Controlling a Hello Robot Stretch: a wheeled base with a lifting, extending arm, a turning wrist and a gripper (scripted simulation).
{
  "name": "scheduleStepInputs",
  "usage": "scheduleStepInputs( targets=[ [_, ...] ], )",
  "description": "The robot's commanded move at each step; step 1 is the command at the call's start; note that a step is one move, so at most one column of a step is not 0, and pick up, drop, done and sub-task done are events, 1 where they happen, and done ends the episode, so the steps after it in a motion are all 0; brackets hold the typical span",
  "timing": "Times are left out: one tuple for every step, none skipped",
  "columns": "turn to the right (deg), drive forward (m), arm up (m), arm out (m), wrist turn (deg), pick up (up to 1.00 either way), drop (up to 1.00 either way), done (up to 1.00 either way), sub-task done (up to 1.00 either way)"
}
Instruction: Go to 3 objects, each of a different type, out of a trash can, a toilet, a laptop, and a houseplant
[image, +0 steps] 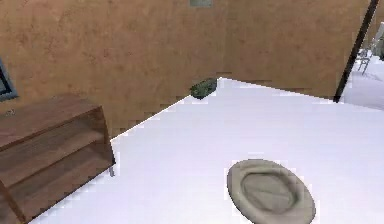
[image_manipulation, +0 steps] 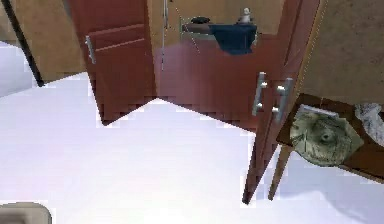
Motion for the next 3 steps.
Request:
scheduleStepInputs(
  targets=[
    [-45.0,0.0,0.0,0.0,0.0,0.0,0.0,0.0,0.0],
    [-21.0,0.0,0.0,0.0,0.0,0.0,0.0,0.0,0.0],
    [0.0,0.8,0.0,0.0,0.0,0.0,0.0,0.0,0.0]
  ],
)
